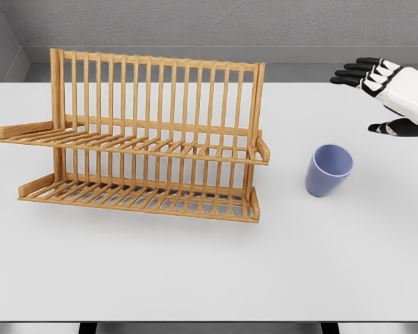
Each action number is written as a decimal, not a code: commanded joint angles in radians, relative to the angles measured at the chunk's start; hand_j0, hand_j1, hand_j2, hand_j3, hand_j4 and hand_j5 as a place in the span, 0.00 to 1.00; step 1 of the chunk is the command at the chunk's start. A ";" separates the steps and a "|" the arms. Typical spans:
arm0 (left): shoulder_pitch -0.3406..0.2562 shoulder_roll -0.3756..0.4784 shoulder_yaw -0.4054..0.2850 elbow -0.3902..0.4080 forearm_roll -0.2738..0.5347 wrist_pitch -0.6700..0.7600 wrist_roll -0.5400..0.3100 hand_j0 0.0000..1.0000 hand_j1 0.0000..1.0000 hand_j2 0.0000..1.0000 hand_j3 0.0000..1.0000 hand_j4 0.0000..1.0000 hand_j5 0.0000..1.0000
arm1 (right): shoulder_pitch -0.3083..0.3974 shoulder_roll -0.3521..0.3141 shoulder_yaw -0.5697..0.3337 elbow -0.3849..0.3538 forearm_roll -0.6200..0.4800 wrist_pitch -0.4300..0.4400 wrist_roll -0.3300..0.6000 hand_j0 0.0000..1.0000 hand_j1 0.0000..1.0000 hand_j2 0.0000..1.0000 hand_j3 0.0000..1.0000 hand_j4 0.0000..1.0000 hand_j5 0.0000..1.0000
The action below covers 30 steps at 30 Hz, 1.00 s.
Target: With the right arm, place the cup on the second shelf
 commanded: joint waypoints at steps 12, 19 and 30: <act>0.000 0.000 0.000 -0.001 0.001 0.000 0.000 1.00 1.00 1.00 1.00 1.00 1.00 | -0.064 0.023 -0.069 -0.041 -0.019 0.000 0.599 1.00 1.00 1.00 1.00 1.00 1.00; 0.000 0.000 0.000 0.001 0.001 0.000 0.000 1.00 1.00 1.00 1.00 1.00 1.00 | -0.233 0.080 0.118 -0.008 -0.013 0.000 0.599 1.00 1.00 1.00 1.00 1.00 1.00; 0.000 0.000 0.000 0.001 -0.001 0.000 0.000 1.00 1.00 1.00 1.00 1.00 1.00 | -0.230 0.083 0.175 0.027 -0.002 0.000 0.599 1.00 1.00 1.00 1.00 1.00 1.00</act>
